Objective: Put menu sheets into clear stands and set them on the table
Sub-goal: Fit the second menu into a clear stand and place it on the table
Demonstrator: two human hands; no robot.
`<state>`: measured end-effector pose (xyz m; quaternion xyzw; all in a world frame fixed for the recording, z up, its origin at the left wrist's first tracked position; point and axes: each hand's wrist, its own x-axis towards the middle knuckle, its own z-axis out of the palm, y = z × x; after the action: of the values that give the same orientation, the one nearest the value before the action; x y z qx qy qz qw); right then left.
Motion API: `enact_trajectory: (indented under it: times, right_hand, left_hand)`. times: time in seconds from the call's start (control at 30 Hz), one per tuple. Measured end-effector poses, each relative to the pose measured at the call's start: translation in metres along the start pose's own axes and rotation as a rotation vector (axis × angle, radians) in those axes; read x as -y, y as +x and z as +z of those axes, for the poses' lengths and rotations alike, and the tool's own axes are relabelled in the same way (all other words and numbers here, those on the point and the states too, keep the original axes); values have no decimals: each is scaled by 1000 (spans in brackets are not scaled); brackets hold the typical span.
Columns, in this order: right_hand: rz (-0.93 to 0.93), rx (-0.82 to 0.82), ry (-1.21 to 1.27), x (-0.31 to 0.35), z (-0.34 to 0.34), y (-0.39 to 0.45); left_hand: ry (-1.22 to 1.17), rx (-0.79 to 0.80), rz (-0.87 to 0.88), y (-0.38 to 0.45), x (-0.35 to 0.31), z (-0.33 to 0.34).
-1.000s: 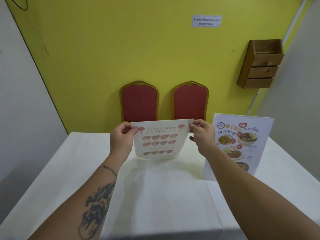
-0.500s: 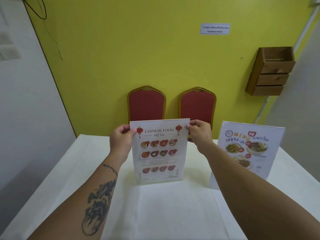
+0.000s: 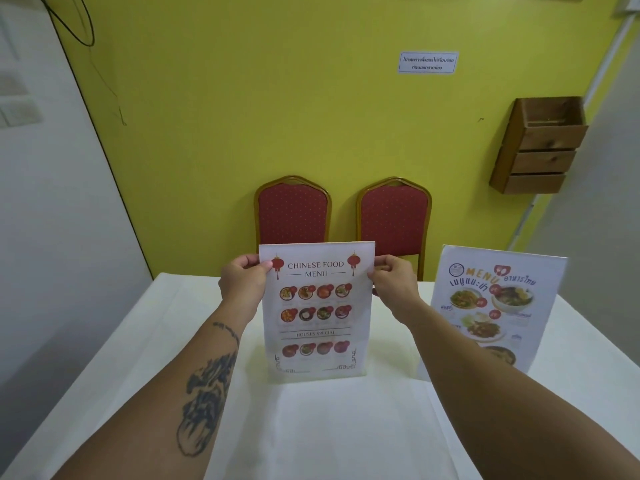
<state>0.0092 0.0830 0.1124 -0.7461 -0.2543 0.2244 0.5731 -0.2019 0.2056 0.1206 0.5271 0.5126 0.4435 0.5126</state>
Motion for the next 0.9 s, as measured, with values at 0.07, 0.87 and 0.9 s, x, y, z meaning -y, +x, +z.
enact_trajectory:
  times: [0.07, 0.87, 0.9]
  right_hand:
    - [-4, 11, -25, 2, -2, -1]
    - [-5, 164, 88, -32, 16, 27]
    - [-4, 163, 101, -29, 21, 30]
  left_hand:
    - [13, -7, 0, -1, -2, 1]
    - [77, -118, -103, -12, 50, 0]
    - [58, -128, -102, -9, 46, -2]
